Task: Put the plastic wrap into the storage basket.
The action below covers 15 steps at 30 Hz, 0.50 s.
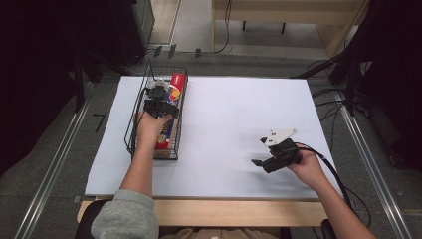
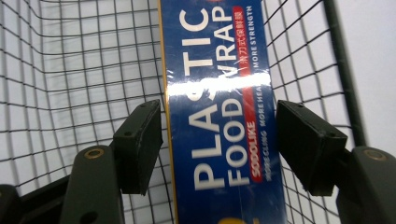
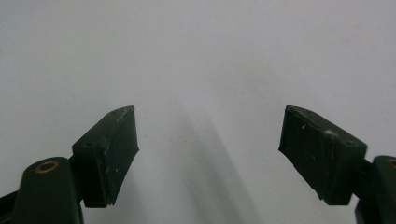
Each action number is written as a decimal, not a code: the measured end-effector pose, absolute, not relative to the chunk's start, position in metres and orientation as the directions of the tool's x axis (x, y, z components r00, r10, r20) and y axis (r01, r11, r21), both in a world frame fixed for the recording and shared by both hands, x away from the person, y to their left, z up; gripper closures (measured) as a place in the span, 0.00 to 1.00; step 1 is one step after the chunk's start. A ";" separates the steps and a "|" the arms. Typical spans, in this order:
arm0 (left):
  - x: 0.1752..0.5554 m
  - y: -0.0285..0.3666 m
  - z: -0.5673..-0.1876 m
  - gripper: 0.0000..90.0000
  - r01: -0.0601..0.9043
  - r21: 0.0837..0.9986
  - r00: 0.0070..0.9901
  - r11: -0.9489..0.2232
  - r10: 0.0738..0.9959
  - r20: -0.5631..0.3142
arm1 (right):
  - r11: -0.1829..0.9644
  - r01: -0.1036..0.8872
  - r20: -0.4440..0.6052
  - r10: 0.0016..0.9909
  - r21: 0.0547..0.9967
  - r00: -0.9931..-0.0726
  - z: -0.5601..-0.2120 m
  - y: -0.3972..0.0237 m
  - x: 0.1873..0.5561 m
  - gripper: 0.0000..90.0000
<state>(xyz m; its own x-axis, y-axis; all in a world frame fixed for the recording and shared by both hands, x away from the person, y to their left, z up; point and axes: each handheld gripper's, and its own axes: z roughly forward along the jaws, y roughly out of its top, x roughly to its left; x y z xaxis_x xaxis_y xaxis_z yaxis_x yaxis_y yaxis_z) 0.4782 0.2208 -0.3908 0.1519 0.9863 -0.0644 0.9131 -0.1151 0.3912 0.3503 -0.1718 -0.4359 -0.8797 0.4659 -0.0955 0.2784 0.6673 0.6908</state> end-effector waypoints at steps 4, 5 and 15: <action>0.468 0.225 -0.374 0.34 0.890 0.434 0.199 -0.138 0.975 -0.098 | 0.660 0.291 -0.080 0.471 0.693 -0.878 -0.436 -0.172 0.350 0.22; 0.465 0.226 -0.370 0.33 0.886 0.443 0.208 -0.140 0.972 -0.107 | 0.656 0.291 -0.077 0.472 0.696 -0.878 -0.436 -0.172 0.350 0.22; 0.431 0.226 -0.345 0.30 0.819 0.522 0.373 -0.239 0.912 -0.169 | 0.643 0.311 -0.048 0.477 0.700 -0.878 -0.436 -0.171 0.351 0.22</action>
<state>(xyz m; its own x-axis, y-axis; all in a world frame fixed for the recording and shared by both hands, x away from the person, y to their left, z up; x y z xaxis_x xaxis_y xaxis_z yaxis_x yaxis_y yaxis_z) 0.4306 0.2256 -0.3448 0.3735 0.9122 -0.1686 0.8189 -0.2389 0.5218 0.3508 -0.1711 -0.4358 -0.8778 0.4766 -0.0478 0.3109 0.6427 0.7002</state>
